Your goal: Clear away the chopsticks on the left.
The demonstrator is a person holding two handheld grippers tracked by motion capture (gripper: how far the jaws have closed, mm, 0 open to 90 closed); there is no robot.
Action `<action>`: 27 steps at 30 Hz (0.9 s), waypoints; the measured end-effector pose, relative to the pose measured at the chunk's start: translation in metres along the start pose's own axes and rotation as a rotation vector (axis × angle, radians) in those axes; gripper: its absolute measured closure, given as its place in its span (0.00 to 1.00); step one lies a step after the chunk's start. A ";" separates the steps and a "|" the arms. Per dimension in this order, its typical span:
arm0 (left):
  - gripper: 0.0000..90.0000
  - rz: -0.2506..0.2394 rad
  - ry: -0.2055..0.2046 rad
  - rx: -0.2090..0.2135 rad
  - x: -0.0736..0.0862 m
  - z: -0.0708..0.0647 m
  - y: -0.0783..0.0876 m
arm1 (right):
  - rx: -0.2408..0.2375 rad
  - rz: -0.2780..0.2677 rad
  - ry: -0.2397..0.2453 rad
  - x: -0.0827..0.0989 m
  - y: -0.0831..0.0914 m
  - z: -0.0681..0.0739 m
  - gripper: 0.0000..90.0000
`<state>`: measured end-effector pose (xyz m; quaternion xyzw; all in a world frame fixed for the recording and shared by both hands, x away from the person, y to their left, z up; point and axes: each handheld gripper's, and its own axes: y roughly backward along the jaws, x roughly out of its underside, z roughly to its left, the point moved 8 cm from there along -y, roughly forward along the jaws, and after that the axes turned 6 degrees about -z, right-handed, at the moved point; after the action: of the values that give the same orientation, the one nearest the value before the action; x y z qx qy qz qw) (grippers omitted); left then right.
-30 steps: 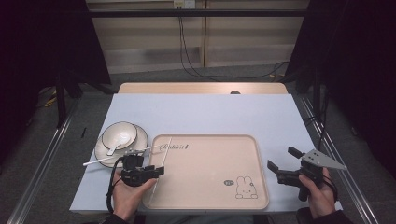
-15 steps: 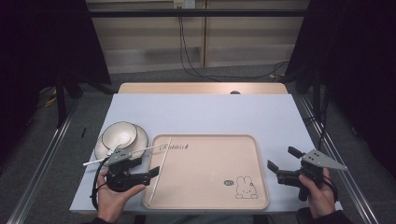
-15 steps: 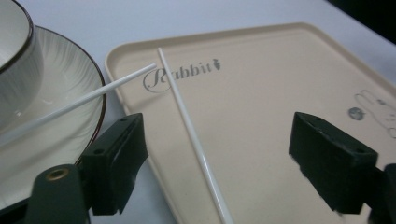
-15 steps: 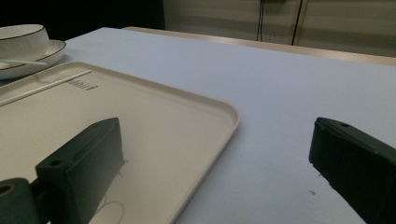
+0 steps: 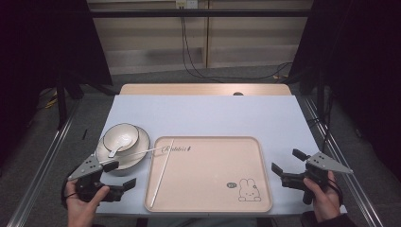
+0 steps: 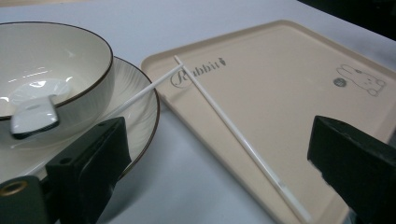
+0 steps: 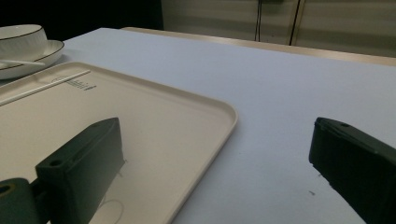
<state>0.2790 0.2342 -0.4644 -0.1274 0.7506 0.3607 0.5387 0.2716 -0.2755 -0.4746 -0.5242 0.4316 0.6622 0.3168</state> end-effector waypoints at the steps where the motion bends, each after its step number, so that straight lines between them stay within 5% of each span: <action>1: 0.06 0.007 -0.022 -0.014 0.000 0.006 0.005 | 0.004 -0.001 0.000 0.000 0.000 0.000 0.03; 7: 0.03 0.014 -0.030 0.009 0.002 0.029 0.019 | 0.002 -0.002 0.001 0.000 0.000 0.000 0.03; 10: 0.05 0.035 -0.059 -0.027 0.002 0.042 0.024 | 0.005 -0.001 0.001 0.000 0.000 -0.001 0.03; 15: 0.10 0.080 -0.074 -0.017 -0.002 0.059 0.029 | 0.001 0.000 0.003 0.000 0.000 0.000 0.03; 21: 0.12 0.106 -0.078 0.004 -0.002 0.080 0.025 | -0.001 0.003 0.006 0.001 0.001 0.000 0.03; 27: 0.19 0.171 -0.146 0.011 0.004 0.088 0.014 | 0.004 0.006 0.005 0.001 0.002 0.000 0.03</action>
<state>0.3327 0.3051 -0.4764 -0.0334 0.7196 0.4098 0.5597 0.2701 -0.2763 -0.4753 -0.5238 0.4352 0.6612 0.3148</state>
